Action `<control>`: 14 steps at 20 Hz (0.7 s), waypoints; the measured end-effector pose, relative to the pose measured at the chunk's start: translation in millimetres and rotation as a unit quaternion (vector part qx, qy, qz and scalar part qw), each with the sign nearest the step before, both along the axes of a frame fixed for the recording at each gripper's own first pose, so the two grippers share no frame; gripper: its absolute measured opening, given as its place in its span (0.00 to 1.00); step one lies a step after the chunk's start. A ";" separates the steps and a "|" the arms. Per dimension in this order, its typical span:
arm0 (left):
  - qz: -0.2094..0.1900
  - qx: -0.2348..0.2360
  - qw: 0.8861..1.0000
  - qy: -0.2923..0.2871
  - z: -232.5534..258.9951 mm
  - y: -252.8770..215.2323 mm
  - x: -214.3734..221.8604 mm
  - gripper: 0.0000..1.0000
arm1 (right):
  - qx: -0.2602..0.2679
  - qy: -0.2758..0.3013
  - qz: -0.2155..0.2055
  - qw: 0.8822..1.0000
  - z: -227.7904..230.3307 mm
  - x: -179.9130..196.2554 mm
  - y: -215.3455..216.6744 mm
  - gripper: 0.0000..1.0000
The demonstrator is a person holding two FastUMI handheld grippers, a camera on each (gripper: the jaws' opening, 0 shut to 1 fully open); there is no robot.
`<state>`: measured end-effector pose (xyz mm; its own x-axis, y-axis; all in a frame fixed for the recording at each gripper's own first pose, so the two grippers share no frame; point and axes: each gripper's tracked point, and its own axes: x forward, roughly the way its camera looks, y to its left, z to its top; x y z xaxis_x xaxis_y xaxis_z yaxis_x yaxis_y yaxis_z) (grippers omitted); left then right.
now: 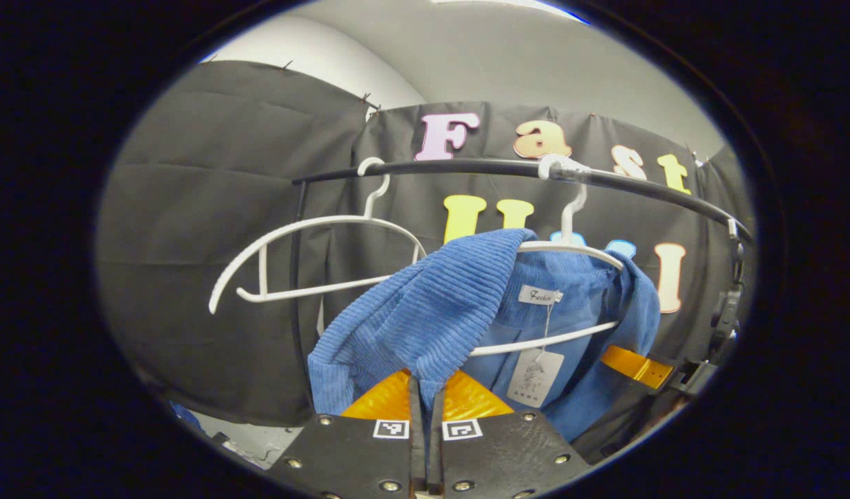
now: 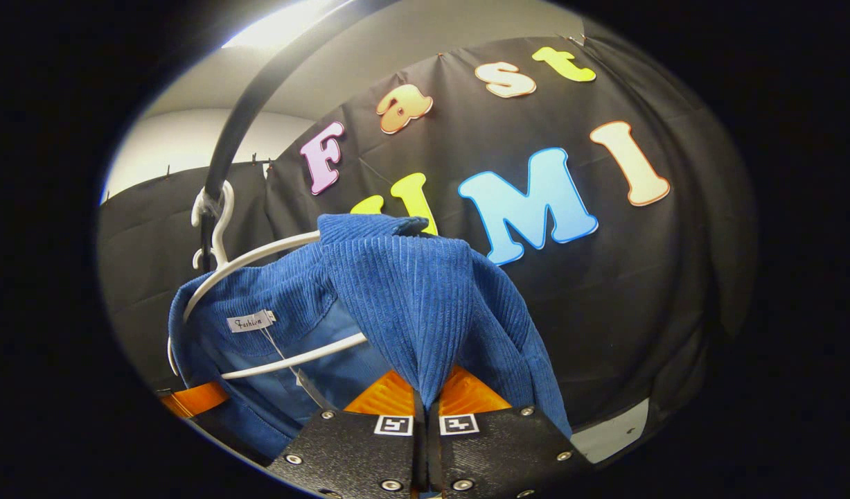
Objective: Grasp the clothes on the hanger with both hands and then place them into the laundry hamper below.
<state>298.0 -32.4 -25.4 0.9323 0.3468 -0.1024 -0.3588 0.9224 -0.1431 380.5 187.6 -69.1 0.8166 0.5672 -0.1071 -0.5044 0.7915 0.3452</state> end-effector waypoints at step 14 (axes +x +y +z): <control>0.014 0.029 0.999 -0.032 49.1 39.3 -38.6 0.02 | 0.006 -0.065 -0.084 0.994 36.0 36.4 -52.9 0.00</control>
<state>259.4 6.9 23.7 0.9262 0.3765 -0.0221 -0.3765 0.9194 -0.1141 416.9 134.6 -33.1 0.9065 0.4220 0.0109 -0.4060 0.8646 0.2960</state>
